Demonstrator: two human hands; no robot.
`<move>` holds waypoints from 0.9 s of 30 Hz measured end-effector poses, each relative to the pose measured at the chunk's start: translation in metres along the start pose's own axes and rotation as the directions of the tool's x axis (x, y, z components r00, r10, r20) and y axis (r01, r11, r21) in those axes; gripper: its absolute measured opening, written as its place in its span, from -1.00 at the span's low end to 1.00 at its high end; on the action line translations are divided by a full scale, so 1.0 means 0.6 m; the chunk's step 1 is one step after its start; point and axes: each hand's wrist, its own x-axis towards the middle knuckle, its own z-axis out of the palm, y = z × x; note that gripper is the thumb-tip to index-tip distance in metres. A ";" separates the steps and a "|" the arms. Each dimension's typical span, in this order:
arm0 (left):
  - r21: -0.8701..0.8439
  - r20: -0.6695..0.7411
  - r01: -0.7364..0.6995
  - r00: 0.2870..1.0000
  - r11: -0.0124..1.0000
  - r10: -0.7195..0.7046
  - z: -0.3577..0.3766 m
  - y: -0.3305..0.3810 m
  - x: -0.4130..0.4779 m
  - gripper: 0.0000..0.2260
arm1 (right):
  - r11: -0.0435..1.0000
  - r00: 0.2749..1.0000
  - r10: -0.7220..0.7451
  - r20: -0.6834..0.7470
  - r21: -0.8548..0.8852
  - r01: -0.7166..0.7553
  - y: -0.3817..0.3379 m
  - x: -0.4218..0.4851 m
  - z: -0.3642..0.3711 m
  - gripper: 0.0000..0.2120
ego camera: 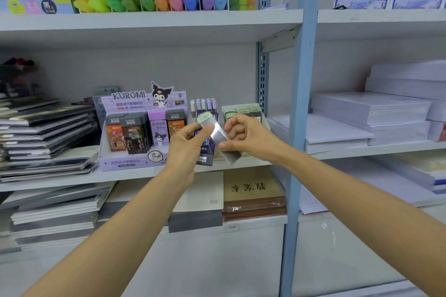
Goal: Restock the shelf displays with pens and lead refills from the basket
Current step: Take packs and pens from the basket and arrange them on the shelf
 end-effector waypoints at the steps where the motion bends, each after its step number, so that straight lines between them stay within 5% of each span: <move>1: -0.001 -0.011 0.001 1.000 1.000 -0.001 -0.001 0.002 -0.003 -0.91 | 1.000 1.000 0.010 -0.013 0.020 -0.010 0.000 -0.003 -0.004 -0.67; 4: 0.047 -0.035 -0.027 0.999 0.999 0.028 -0.005 0.005 -0.011 -0.76 | 1.000 1.000 0.000 0.025 -0.023 0.000 -0.001 -0.011 -0.003 -0.70; 9: 0.135 0.004 -0.092 0.996 0.987 0.092 -0.012 0.012 -0.026 -0.89 | 1.000 0.998 -0.029 0.052 0.002 0.029 -0.009 -0.021 0.020 -0.74; 15: 0.250 0.145 -0.120 0.986 0.961 0.086 -0.038 0.023 -0.039 -0.83 | 0.952 0.995 0.049 -0.085 0.305 -0.021 -0.028 0.000 0.032 -0.65; 19: 0.278 0.237 -0.096 0.971 0.956 0.028 -0.048 0.026 -0.048 -0.88 | 0.975 0.999 0.046 -0.021 0.218 -0.040 -0.032 0.013 0.030 -0.68; 24: 0.181 0.117 0.051 0.990 0.982 -0.073 -0.068 0.028 -0.040 -0.86 | 0.945 0.966 0.089 -0.243 0.326 -0.005 -0.033 0.014 0.021 -0.78; 27: 0.116 0.025 0.062 0.998 0.991 -0.065 -0.080 0.024 -0.032 -0.87 | 0.907 0.972 0.138 -0.191 0.419 -0.047 -0.027 0.008 0.022 -0.71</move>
